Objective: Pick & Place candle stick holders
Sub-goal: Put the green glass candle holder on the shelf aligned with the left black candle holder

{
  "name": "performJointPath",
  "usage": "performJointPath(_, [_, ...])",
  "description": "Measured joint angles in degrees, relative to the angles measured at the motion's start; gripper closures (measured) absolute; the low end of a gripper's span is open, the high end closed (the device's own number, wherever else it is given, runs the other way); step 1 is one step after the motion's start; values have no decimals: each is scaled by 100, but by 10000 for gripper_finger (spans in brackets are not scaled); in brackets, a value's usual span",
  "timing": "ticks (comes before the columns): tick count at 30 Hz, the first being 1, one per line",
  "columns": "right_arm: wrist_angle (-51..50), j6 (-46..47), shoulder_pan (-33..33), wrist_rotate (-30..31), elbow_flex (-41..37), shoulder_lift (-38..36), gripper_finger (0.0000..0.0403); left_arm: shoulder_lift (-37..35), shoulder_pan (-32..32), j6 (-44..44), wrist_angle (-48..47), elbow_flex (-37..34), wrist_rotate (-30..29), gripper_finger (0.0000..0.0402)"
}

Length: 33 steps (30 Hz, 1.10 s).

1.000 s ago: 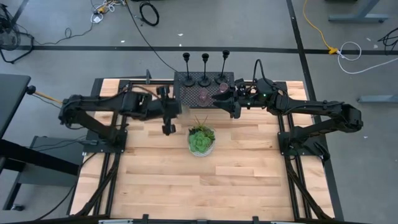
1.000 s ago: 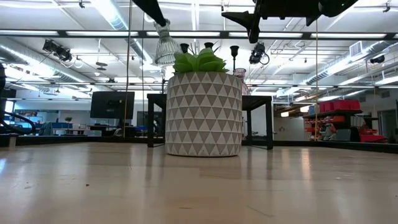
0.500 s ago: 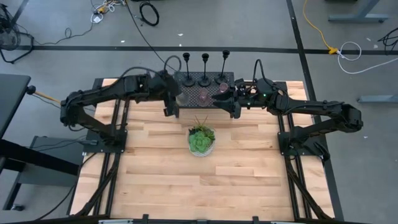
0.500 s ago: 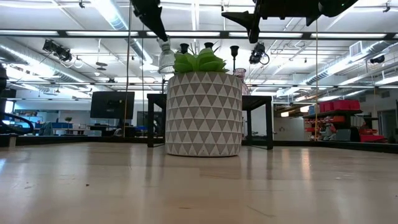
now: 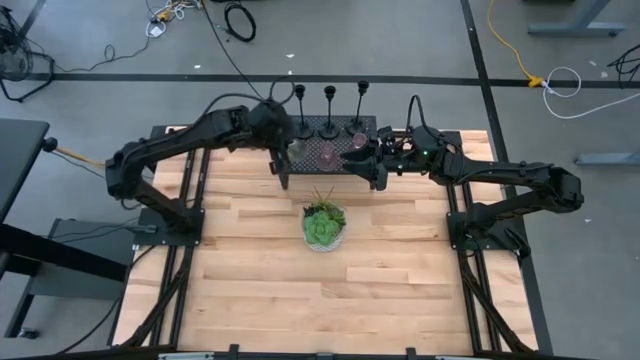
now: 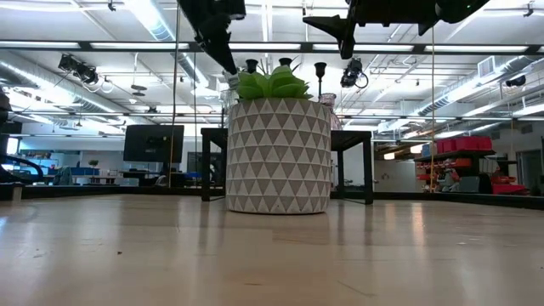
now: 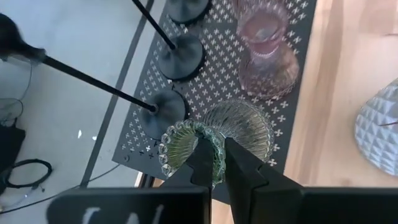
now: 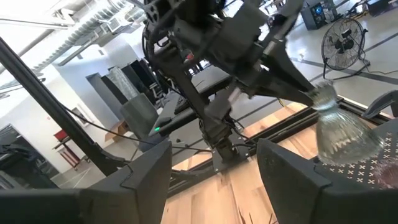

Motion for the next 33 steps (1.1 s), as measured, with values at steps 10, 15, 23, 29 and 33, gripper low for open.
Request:
performJointPath(10, [0,0,1,0,0,0,167,502,249,39,84,0,121,380])
performJointPath(15, [0,0,1,-2,0,0,167,588,265,42,154,0,400,381])
performJointPath(23, [0,-2,0,0,0,0,167,579,265,-22,219,0,518,377])
performJointPath(29, [-2,-1,0,-1,0,0,167,617,265,-22,238,0,583,375])
performJointPath(33, [-2,0,1,0,0,0,167,617,265,-26,244,0,660,365])
